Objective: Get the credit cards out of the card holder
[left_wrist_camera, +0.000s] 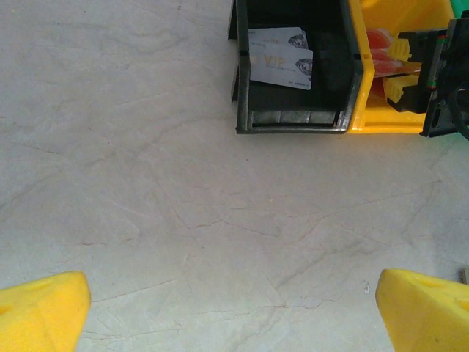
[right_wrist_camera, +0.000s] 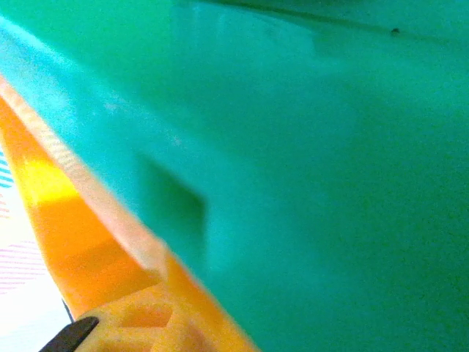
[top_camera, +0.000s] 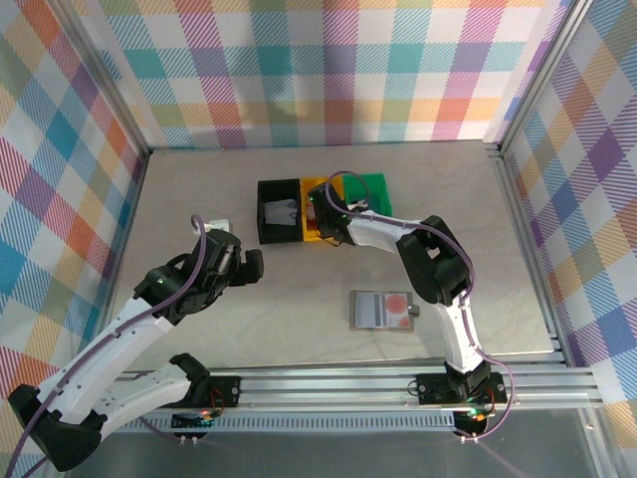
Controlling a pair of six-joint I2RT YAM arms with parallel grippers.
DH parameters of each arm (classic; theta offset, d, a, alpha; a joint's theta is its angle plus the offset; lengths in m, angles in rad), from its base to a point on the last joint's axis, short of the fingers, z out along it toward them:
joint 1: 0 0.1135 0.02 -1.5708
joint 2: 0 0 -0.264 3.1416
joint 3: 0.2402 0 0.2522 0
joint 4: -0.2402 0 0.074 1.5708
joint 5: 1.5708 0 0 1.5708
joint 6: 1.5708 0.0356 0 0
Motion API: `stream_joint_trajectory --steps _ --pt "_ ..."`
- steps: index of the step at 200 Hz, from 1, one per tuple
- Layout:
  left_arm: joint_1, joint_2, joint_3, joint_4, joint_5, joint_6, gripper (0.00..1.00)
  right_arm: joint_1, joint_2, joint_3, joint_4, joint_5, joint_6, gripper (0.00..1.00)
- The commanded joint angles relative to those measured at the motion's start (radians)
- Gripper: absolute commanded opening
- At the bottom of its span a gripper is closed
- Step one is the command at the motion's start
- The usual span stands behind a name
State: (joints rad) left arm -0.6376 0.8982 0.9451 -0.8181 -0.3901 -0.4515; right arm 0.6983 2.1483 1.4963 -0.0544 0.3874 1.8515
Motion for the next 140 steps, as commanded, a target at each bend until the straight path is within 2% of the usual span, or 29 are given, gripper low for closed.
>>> stream_joint_trajectory --steps 1,44,140 --pt "0.010 0.004 0.000 -0.027 0.003 0.015 1.00 0.000 -0.003 -0.016 -0.056 -0.021 -0.001 0.31" --pt "0.010 0.011 0.002 -0.028 0.007 0.016 1.00 -0.001 -0.022 -0.013 -0.059 -0.036 -0.012 0.41" --pt "0.010 0.026 0.004 -0.032 0.014 0.019 1.00 -0.002 -0.036 0.125 -0.200 -0.053 -0.072 0.66"
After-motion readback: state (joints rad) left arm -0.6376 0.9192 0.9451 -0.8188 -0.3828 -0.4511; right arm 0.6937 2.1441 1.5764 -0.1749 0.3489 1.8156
